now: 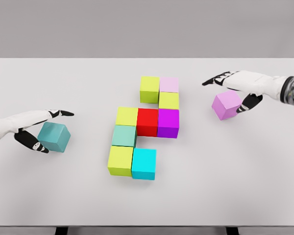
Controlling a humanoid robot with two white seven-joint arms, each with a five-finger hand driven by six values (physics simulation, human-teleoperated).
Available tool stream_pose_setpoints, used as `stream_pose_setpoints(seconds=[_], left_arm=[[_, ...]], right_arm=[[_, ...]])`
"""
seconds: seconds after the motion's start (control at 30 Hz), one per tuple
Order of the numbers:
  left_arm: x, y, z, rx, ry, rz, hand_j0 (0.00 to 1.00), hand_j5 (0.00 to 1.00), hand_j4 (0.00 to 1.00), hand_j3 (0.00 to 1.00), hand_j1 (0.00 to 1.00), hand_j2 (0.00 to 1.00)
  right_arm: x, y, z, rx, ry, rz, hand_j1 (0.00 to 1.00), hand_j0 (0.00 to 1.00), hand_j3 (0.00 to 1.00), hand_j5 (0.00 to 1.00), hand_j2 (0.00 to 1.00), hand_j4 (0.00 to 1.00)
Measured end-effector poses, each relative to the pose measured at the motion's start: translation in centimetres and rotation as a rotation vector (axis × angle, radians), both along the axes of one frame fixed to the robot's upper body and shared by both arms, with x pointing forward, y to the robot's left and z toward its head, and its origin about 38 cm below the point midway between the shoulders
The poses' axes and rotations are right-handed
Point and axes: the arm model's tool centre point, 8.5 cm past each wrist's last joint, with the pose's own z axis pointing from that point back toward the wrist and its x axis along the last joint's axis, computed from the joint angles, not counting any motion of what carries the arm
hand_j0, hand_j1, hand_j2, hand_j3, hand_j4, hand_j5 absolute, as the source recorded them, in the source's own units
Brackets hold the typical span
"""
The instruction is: Assemble the squares on the desktop into the number 2
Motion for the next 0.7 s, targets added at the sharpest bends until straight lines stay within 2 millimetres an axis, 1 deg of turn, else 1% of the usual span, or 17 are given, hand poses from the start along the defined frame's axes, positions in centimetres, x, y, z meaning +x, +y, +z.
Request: stream_pose_setpoints(seconds=[0.03, 0.13, 0.23, 0.27, 0.3, 0.33, 0.4, 0.43, 0.47, 0.53, 0.57, 0.6, 0.7], left_arm=[[0.0, 0.0, -0.1, 0.002, 0.001, -0.001, 1.00, 1.00, 1.00, 1.00, 1.00, 1.00], [0.0, -0.3, -0.5, 0.014, 0.001, -0.013, 1.00, 1.00, 1.00, 1.00, 1.00, 1.00], [-0.2, -0.4, -0.9, 0.025, 0.008, -0.022, 1.00, 1.00, 1.00, 1.00, 1.00, 1.00], [-0.3, -0.4, -1.0, 0.028, 0.009, -0.024, 1.00, 1.00, 1.00, 1.00, 1.00, 1.00], [-0.3, -0.4, -1.2, 0.030, 0.012, -0.025, 0.94, 0.94, 0.94, 0.94, 0.94, 0.94], [-0.3, -0.4, -1.1, 0.028, 0.011, -0.024, 0.85, 0.85, 0.85, 0.85, 0.85, 0.85], [-0.2, -0.4, -1.1, 0.026, 0.008, -0.021, 0.72, 0.72, 0.72, 0.72, 0.72, 0.72], [-0.3, -0.4, -1.1, 0.025, 0.009, -0.021, 0.67, 0.67, 0.67, 0.67, 0.67, 0.67], [-0.3, -0.4, -1.1, 0.020, 0.010, -0.017, 0.64, 0.64, 0.64, 0.64, 0.64, 0.64], [-0.3, -0.4, -1.1, 0.013, 0.011, -0.014, 0.55, 0.55, 0.55, 0.55, 0.55, 0.55], [-0.3, -0.4, -1.1, 0.010, 0.013, -0.013, 0.52, 0.52, 0.52, 0.52, 0.52, 0.52], [-0.3, -0.4, -1.1, 0.007, 0.015, -0.013, 0.47, 0.47, 0.47, 0.47, 0.47, 0.47], [-0.2, -0.4, -1.1, 0.004, 0.015, -0.012, 0.38, 0.38, 0.38, 0.38, 0.38, 0.38]], right_arm=[[0.3, -0.1, -0.1, -0.001, 0.002, -0.006, 1.00, 1.00, 1.00, 1.00, 1.00, 1.00], [0.7, -0.3, -1.6, -0.014, 0.032, -0.023, 1.00, 1.00, 1.00, 1.00, 1.00, 1.00], [1.0, -0.5, -2.5, -0.024, 0.049, -0.035, 1.00, 1.00, 1.00, 1.00, 1.00, 1.00], [1.2, -0.6, -2.4, -0.029, 0.045, -0.039, 1.00, 1.00, 1.00, 1.00, 1.00, 1.00], [1.4, -0.6, -2.4, -0.032, 0.044, -0.043, 1.00, 1.00, 1.00, 1.00, 1.00, 1.00], [1.6, -0.7, -2.7, -0.035, 0.048, -0.048, 1.00, 1.00, 1.00, 1.00, 1.00, 1.00], [1.9, -0.8, -2.9, -0.047, 0.050, -0.057, 1.00, 1.00, 1.00, 1.00, 1.00, 1.00], [2.0, -0.8, -3.1, -0.052, 0.053, -0.060, 1.00, 1.00, 1.00, 1.00, 1.00, 1.00], [2.1, -0.7, -3.3, -0.056, 0.056, -0.060, 1.00, 1.00, 1.00, 1.00, 1.00, 1.00], [2.2, -0.6, -3.7, -0.063, 0.062, -0.060, 1.00, 1.00, 1.00, 1.00, 1.00, 1.00], [2.2, -0.6, -3.8, -0.066, 0.065, -0.061, 1.00, 1.00, 1.00, 1.00, 1.00, 1.00], [2.4, -0.6, -3.6, -0.068, 0.062, -0.064, 1.00, 1.00, 1.00, 1.00, 1.00, 1.00], [2.6, -0.7, -4.2, -0.069, 0.073, -0.071, 1.00, 1.00, 1.00, 1.00, 1.00, 1.00]])
